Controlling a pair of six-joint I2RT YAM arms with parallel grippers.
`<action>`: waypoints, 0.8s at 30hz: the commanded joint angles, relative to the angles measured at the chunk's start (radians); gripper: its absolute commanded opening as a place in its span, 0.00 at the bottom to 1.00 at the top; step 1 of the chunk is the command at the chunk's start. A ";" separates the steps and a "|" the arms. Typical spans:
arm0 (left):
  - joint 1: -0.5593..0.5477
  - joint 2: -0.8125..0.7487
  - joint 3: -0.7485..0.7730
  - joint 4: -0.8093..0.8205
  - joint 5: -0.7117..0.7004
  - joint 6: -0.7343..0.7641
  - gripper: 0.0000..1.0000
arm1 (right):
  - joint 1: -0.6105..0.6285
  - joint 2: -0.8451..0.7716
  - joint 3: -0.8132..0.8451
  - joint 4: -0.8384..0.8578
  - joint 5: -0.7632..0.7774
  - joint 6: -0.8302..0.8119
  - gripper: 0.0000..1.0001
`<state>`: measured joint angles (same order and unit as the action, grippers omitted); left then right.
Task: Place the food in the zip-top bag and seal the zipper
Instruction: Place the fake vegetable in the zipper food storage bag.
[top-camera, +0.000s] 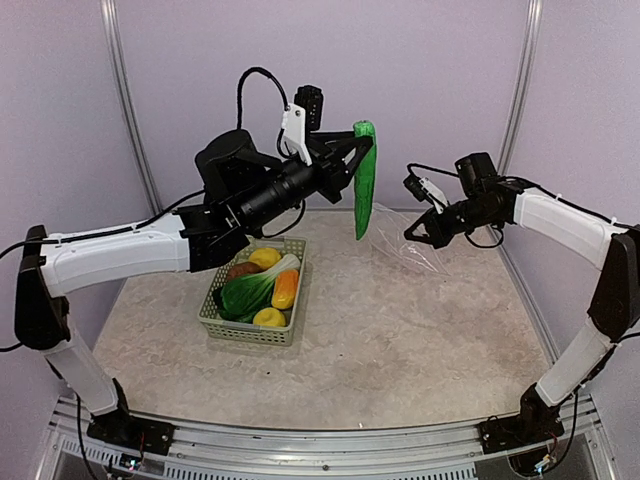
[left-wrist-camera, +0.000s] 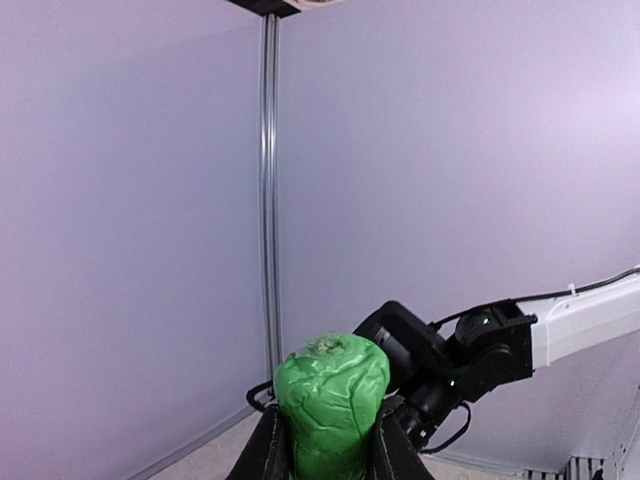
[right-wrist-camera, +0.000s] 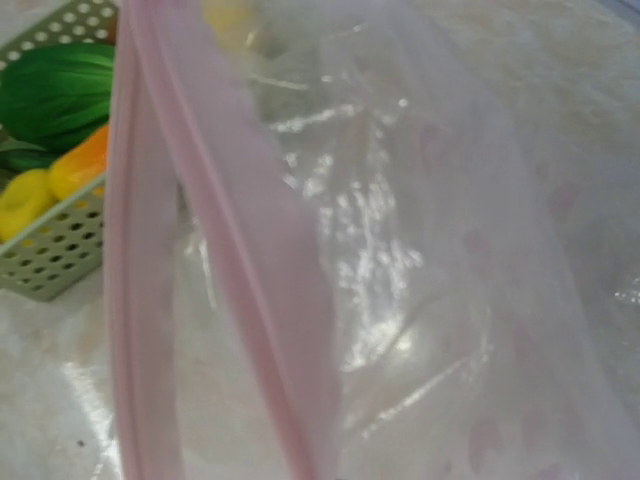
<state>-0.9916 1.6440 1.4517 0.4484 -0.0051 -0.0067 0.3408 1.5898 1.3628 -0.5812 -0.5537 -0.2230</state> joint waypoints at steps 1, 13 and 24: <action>-0.038 0.090 0.015 0.365 0.011 0.066 0.00 | 0.004 -0.001 0.023 -0.044 -0.062 0.028 0.00; -0.051 0.310 0.084 0.595 0.008 0.101 0.00 | 0.001 -0.016 0.062 -0.084 -0.160 0.069 0.00; -0.052 0.456 0.047 0.814 -0.103 0.189 0.00 | -0.049 -0.079 0.076 -0.077 -0.109 0.102 0.00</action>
<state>-1.0401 2.0518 1.5154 1.1393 -0.0360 0.1329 0.3229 1.5730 1.4078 -0.6529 -0.6796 -0.1509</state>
